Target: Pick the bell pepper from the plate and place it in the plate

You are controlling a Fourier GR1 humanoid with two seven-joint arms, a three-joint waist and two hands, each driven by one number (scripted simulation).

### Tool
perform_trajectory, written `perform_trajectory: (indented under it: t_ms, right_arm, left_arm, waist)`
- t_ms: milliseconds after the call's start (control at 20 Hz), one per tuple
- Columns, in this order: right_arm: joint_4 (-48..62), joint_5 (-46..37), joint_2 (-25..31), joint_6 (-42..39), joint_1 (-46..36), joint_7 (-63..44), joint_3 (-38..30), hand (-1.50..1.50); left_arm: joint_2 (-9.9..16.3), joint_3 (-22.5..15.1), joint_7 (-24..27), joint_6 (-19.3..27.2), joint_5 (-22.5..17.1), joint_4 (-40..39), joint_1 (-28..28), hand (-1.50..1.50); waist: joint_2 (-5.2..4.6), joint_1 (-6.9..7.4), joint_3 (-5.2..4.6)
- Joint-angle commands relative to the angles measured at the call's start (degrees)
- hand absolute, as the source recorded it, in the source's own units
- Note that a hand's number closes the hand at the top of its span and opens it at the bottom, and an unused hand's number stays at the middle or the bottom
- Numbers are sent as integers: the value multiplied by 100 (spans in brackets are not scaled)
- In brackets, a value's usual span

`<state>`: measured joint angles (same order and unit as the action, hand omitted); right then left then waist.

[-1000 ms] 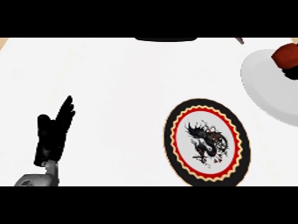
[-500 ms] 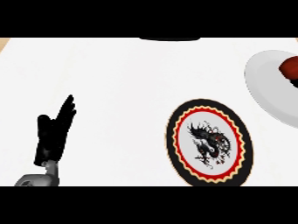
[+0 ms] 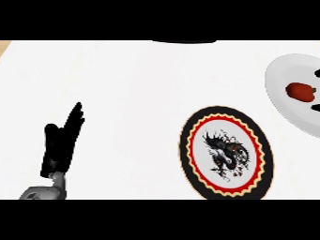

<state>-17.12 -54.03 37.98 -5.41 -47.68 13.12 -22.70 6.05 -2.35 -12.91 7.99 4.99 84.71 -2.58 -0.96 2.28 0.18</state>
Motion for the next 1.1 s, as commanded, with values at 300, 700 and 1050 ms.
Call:
perform_trajectory:
  t_ms: [300,700,1050]
  right_arm:
    - [128,1734,102,-501,-273,1652,-1551,-150]
    - [635,2532,593,-1497,218,2022,-2237,-150]
    - [619,2706,689,-2020,590,2673,-2224,-150]
  left_arm:
    - [29,68,0,21,-3,50,171,0]
    - [34,215,-19,19,-52,-178,-198,0]
    - [78,203,-59,-154,-113,-130,-193,0]
  waist:
    - [63,-133,9]
    - [9,-75,3]
    - [7,-38,7]
